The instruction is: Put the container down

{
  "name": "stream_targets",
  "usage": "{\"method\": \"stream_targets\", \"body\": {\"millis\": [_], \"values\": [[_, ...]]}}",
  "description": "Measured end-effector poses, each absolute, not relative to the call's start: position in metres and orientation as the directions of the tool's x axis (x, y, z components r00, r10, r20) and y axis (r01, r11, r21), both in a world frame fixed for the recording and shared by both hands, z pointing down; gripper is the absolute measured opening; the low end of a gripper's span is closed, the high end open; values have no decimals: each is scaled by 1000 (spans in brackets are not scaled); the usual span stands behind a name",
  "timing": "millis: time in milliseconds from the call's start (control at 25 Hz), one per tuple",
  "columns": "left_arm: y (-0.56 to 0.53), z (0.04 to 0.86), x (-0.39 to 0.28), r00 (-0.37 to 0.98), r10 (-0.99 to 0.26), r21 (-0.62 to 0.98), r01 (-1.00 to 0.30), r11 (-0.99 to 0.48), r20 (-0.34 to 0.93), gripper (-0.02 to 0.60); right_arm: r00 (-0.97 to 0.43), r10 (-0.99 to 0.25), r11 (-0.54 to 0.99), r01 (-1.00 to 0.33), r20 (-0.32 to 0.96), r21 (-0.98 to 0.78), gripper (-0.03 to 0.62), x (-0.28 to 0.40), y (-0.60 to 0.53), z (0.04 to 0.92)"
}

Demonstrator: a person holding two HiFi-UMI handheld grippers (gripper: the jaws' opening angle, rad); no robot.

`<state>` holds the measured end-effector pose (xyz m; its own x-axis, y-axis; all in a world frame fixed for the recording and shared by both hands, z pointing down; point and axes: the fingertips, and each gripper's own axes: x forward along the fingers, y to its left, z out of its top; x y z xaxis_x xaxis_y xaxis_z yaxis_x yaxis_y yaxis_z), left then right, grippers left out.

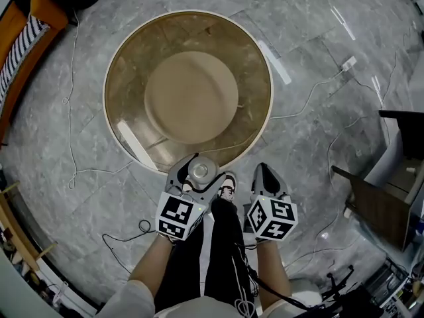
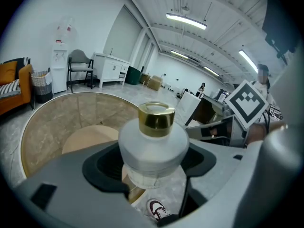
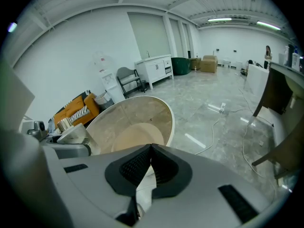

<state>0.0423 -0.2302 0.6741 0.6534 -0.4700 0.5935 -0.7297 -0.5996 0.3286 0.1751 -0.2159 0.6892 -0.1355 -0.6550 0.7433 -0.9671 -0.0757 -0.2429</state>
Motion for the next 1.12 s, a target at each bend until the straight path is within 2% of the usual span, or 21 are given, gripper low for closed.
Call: {"method": "stream_targets", "body": {"millis": [1120], "values": [[-344,755,88,639,-459,276,-722,-634,617,339,-142,-595,-113,-960,791,-257,23,201,-276,761]]}}
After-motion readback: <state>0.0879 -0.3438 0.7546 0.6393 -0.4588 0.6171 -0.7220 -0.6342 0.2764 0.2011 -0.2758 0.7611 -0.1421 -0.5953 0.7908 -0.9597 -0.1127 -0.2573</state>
